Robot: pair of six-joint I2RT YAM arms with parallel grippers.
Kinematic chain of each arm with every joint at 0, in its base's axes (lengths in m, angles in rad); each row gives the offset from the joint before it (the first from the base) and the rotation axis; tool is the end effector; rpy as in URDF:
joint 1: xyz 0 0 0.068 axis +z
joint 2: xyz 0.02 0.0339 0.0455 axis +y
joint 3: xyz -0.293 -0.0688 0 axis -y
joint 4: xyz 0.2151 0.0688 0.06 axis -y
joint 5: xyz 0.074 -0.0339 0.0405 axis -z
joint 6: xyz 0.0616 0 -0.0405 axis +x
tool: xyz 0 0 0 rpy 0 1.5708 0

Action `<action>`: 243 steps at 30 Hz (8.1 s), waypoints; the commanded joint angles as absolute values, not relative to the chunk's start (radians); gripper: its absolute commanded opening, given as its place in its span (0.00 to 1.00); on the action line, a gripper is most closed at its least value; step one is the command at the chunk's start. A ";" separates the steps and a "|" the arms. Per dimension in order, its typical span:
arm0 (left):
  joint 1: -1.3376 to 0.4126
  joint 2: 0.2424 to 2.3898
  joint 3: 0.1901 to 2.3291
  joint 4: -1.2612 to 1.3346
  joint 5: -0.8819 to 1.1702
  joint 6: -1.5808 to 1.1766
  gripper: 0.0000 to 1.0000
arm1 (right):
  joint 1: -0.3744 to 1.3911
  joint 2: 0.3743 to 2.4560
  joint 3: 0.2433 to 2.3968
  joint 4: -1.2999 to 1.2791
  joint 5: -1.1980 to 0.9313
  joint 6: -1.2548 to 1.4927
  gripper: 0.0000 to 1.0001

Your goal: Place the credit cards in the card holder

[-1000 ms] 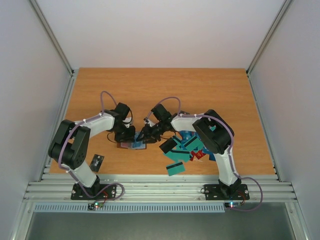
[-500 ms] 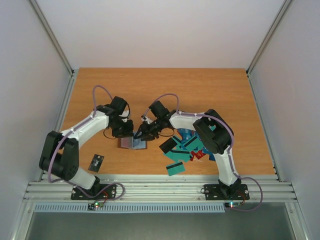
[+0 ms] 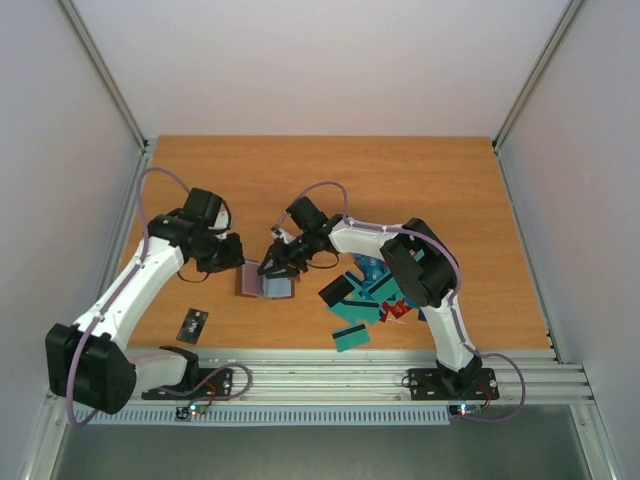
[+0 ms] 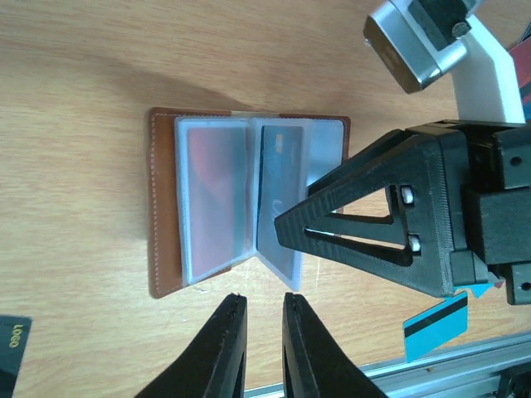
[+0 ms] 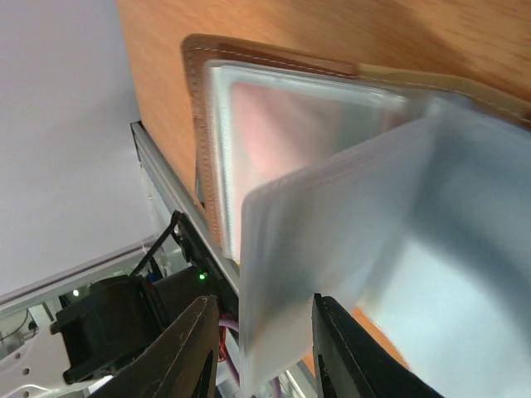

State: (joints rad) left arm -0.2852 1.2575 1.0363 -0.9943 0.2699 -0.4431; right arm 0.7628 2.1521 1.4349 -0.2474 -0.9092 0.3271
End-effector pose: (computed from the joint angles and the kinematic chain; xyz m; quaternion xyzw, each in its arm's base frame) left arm 0.1865 -0.0718 0.2785 -0.0532 0.9742 -0.1861 0.1165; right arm 0.2889 0.3434 0.1703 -0.3133 0.8089 0.4974 0.0121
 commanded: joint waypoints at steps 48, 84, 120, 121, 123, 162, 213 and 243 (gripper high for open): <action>-0.616 1.216 0.922 -0.759 0.489 -0.498 0.29 | 0.683 1.369 0.895 -0.542 -0.490 0.462 0.54; -0.949 1.951 1.066 -0.456 0.615 -0.470 0.28 | 0.788 1.091 0.245 -0.138 -0.460 1.033 0.70; -0.953 1.923 0.894 -0.250 0.739 -0.569 0.28 | 0.865 1.222 0.222 0.052 -0.379 1.034 0.44; -0.953 1.923 0.888 -0.243 0.746 -0.570 0.28 | 0.865 1.220 0.227 0.048 -0.377 1.033 0.43; -0.953 1.919 0.878 -0.224 0.764 -0.579 0.28 | 0.865 1.209 0.242 0.024 -0.374 1.030 0.39; -0.903 1.661 0.844 -0.304 0.813 -0.614 0.28 | 0.851 1.148 0.629 -0.462 -0.396 0.729 0.01; -0.059 1.577 0.863 -0.753 0.355 -0.414 0.26 | 0.763 2.031 1.272 -0.218 -0.819 0.276 0.01; -0.058 1.668 0.877 -0.773 0.374 -0.359 0.22 | 0.779 2.125 1.395 -0.358 -0.882 0.192 0.01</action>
State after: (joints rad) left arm -0.0616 1.6367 0.8696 -0.7853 0.3779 -0.3794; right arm 0.7708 2.1033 1.3598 -0.3489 -0.8619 0.2073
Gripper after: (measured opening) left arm 0.219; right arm 0.014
